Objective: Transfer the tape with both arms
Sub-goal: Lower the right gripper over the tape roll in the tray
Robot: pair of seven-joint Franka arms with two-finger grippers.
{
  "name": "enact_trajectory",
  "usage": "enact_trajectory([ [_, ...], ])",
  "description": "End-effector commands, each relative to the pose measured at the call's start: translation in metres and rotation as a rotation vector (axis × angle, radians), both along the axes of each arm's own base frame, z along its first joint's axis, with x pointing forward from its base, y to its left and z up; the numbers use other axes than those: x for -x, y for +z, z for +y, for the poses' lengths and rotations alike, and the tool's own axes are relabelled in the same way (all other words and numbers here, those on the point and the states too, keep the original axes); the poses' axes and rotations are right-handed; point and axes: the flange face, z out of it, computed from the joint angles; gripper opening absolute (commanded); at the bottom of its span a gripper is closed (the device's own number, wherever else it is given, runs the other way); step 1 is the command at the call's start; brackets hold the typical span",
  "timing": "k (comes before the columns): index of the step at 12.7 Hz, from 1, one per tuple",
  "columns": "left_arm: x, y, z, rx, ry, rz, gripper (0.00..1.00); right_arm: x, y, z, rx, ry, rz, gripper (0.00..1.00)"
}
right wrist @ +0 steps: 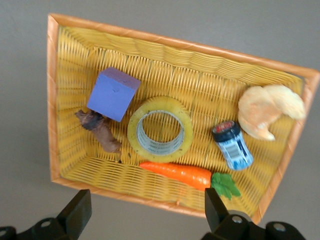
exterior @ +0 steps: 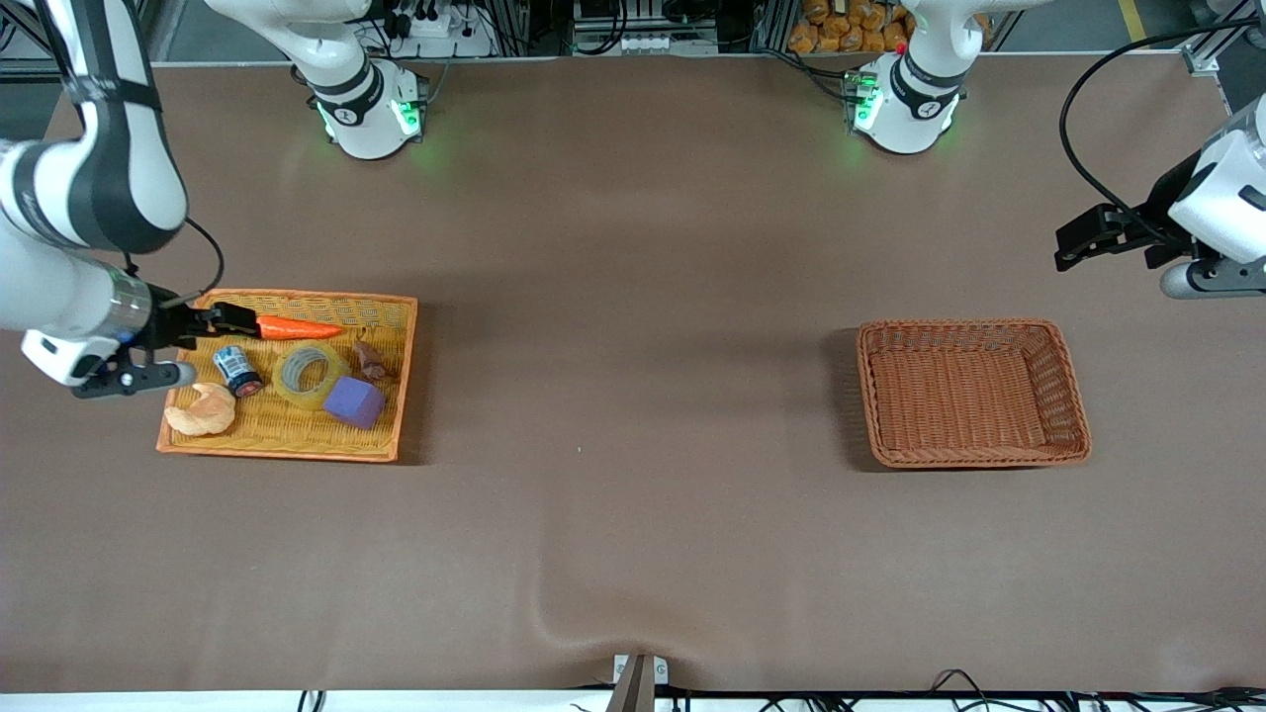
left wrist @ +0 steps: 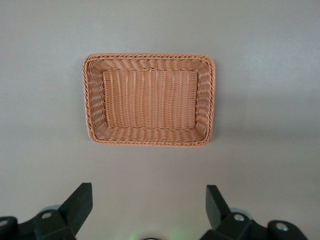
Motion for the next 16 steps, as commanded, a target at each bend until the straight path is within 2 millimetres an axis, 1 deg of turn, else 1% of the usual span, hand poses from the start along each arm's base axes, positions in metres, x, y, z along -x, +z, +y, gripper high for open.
enact_trajectory([
  [1, 0.0, 0.007, -0.006, 0.018, -0.018, 0.002, 1.0, 0.006, -0.034, 0.001, -0.019, 0.15, -0.022, 1.0],
  [3, 0.0, 0.007, -0.006, 0.02, -0.017, 0.001, 1.0, 0.023, -0.062, 0.004, -0.024, 0.168, -0.019, 1.0],
  [4, 0.001, 0.008, -0.007, 0.019, -0.017, -0.001, 1.0, 0.029, -0.071, 0.008, -0.019, 0.164, -0.039, 1.0],
  [5, 0.001, 0.007, -0.006, 0.016, -0.014, 0.001, 1.0, 0.035, -0.082, 0.008, -0.018, 0.162, -0.037, 1.0],
  [6, 0.0, 0.006, -0.005, 0.018, -0.011, -0.001, 1.0, 0.038, -0.092, 0.015, -0.019, 0.173, -0.034, 1.0],
  [7, 0.0, 0.006, -0.006, 0.019, -0.012, -0.001, 1.0, 0.039, -0.1, 0.031, -0.019, 0.204, -0.028, 1.0],
  [8, 0.001, 0.007, -0.01, 0.019, -0.02, -0.002, 1.0, 0.038, -0.111, 0.038, -0.021, 0.225, -0.016, 1.0],
  [9, 0.002, 0.006, -0.023, 0.019, -0.044, -0.001, 1.0, 0.038, -0.123, 0.039, -0.022, 0.237, -0.008, 1.0],
  [10, 0.002, 0.006, -0.024, 0.02, -0.046, -0.002, 1.0, 0.037, -0.137, 0.039, -0.025, 0.262, -0.01, 1.0],
  [11, 0.002, 0.006, -0.027, 0.021, -0.052, -0.002, 1.0, 0.035, -0.147, 0.037, -0.031, 0.297, -0.017, 1.0],
  [13, 0.005, 0.004, -0.04, 0.022, -0.077, 0.006, 1.0, 0.035, -0.159, 0.028, -0.043, 0.359, -0.027, 1.0],
  [14, 0.003, 0.004, -0.044, 0.023, -0.081, -0.001, 1.0, 0.036, -0.161, 0.026, -0.05, 0.387, -0.024, 1.0],
  [16, 0.001, 0.005, -0.05, 0.025, -0.093, -0.018, 1.0, 0.04, -0.163, 0.032, -0.06, 0.425, -0.009, 1.0],
])
